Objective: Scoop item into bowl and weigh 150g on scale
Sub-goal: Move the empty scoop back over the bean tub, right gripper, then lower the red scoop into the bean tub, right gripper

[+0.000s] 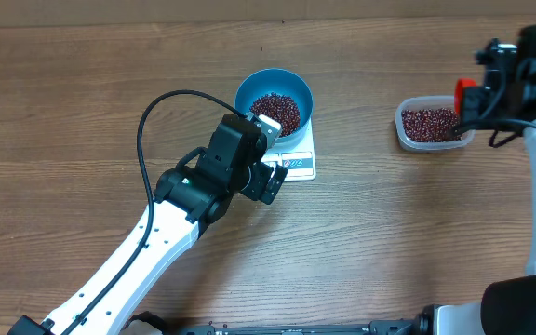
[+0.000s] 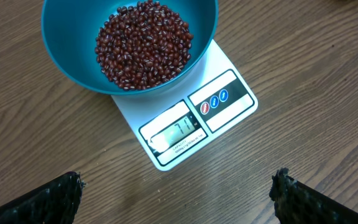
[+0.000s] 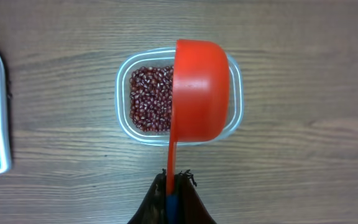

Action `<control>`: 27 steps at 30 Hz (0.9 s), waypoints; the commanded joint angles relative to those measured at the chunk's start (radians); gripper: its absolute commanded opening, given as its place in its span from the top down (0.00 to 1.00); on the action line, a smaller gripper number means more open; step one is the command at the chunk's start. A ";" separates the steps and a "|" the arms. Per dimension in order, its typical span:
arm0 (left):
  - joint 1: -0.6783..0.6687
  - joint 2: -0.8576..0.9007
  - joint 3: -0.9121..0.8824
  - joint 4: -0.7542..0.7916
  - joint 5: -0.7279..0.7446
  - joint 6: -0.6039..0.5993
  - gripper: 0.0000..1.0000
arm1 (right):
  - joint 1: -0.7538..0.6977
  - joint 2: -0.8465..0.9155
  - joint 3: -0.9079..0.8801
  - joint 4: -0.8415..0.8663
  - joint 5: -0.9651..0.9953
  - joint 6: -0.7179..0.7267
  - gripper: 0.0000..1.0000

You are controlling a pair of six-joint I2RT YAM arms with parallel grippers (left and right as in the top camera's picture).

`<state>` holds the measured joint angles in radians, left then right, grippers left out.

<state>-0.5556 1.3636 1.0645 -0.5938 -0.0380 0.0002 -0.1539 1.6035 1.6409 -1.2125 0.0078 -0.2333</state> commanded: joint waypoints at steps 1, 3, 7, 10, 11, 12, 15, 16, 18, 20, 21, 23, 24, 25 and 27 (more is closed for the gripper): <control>0.003 0.006 -0.003 0.003 0.005 0.012 0.01 | 0.056 -0.003 0.021 0.005 0.143 -0.034 0.96; 0.003 0.006 -0.003 0.003 0.005 0.012 0.01 | 0.065 0.016 0.014 0.006 0.154 -0.034 0.96; 0.003 0.006 -0.003 0.003 0.005 0.011 0.01 | 0.066 0.091 -0.003 -0.013 0.160 -0.033 0.96; 0.003 0.006 -0.004 0.003 0.005 0.012 0.00 | 0.066 0.137 -0.003 -0.001 0.159 -0.034 0.96; 0.003 0.006 -0.003 0.003 0.005 0.012 0.00 | 0.066 0.155 -0.003 0.002 0.160 -0.034 0.96; 0.003 0.006 -0.004 0.003 0.005 0.012 0.01 | 0.066 0.169 -0.003 0.003 0.160 -0.034 0.96; 0.003 0.006 -0.003 0.003 0.005 0.012 0.00 | 0.066 0.203 -0.003 0.003 0.160 -0.034 0.96; 0.003 0.006 -0.003 0.003 0.005 0.012 0.00 | 0.066 0.214 -0.003 0.006 0.160 -0.034 0.96; 0.003 0.006 -0.003 0.003 0.005 0.012 0.00 | 0.066 0.222 -0.003 0.011 0.160 -0.034 0.96; 0.003 0.006 -0.003 0.003 0.005 0.012 0.00 | 0.066 0.224 -0.003 0.022 0.161 -0.034 0.96; 0.003 0.006 -0.003 0.003 0.005 0.012 0.00 | 0.065 0.224 -0.003 0.027 0.161 -0.034 0.96; 0.003 0.006 -0.003 0.003 0.005 0.012 0.00 | 0.065 0.224 -0.003 0.037 0.201 -0.039 0.96; 0.003 0.006 -0.003 0.003 0.005 0.012 0.00 | 0.064 0.225 -0.003 0.038 0.221 -0.039 0.96; 0.003 0.006 -0.003 0.003 0.005 0.012 0.00 | 0.064 0.225 -0.003 0.037 0.244 -0.041 0.96; 0.003 0.006 -0.003 0.003 0.005 0.012 0.00 | 0.063 0.225 -0.003 0.039 0.253 -0.045 0.96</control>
<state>-0.5556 1.3636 1.0645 -0.5938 -0.0380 0.0002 -0.0853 1.8294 1.6394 -1.1793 0.2043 -0.2668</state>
